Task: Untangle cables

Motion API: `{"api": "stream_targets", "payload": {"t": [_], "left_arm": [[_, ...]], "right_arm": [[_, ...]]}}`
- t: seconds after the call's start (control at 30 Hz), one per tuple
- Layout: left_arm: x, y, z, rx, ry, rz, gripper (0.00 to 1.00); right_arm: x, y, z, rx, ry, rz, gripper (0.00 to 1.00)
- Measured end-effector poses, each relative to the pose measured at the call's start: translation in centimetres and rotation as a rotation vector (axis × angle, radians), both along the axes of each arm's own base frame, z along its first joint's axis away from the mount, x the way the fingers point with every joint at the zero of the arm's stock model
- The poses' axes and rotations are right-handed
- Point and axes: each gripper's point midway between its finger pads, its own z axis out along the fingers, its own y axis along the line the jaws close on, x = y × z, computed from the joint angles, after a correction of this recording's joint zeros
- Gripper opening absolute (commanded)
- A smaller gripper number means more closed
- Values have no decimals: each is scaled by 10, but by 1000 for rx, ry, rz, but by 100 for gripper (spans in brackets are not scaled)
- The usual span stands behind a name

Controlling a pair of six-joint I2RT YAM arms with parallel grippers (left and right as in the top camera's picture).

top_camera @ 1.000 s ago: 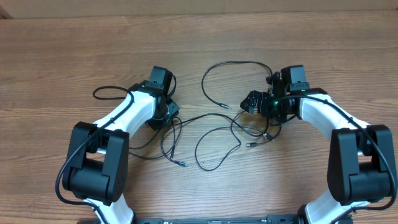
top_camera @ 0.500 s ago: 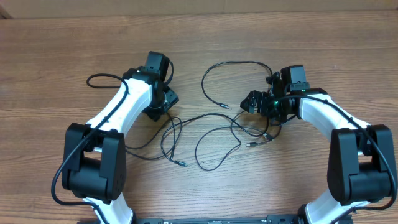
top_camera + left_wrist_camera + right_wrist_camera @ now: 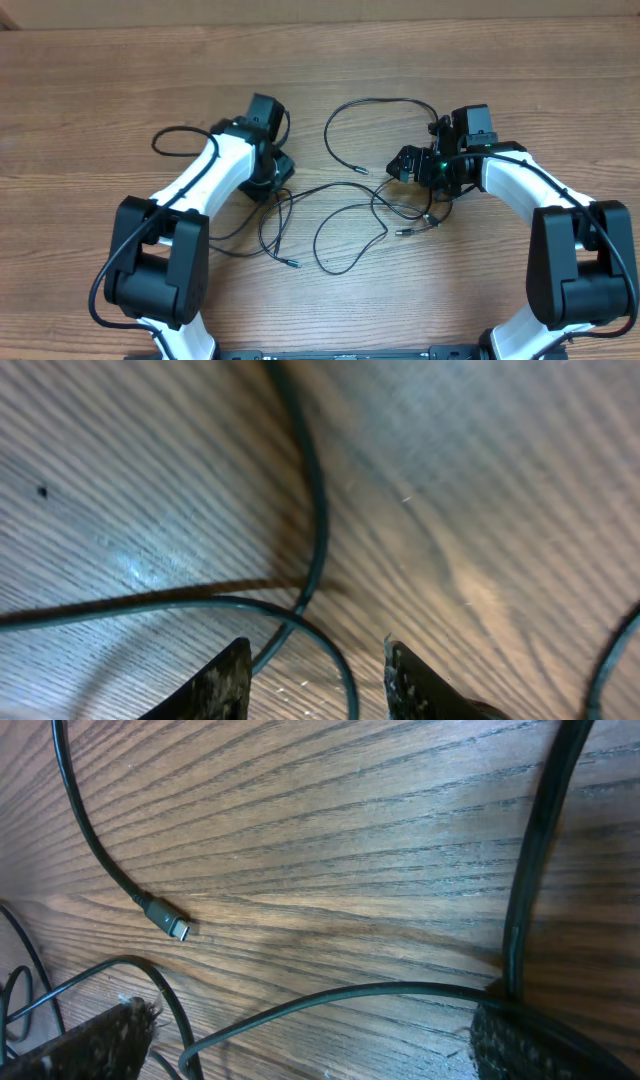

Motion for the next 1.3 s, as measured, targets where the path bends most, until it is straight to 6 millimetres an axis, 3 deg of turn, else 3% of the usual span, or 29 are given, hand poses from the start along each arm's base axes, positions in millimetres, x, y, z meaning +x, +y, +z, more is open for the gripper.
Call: {"api": "stream_targets", "payload": {"t": [0.57, 0.73, 0.77, 0.83, 0.93, 1.3], "left_arm": [[-4, 2, -6, 21, 7, 49, 47], [-8, 1, -19, 37, 38, 44, 48], [-8, 0, -23, 40, 44, 42, 47], [-7, -2, -25, 46, 44, 42, 34], [-9, 0, -28, 56, 60, 49, 7], [5, 6, -28, -2, 61, -5, 4]], "right_arm": [[0, 0, 0, 0, 0, 0, 100], [0, 0, 0, 0, 0, 0, 100], [0, 0, 0, 0, 0, 0, 100], [0, 0, 0, 1, 0, 1, 100], [0, 0, 0, 1, 0, 1, 100], [0, 0, 0, 1, 0, 1, 100]]}}
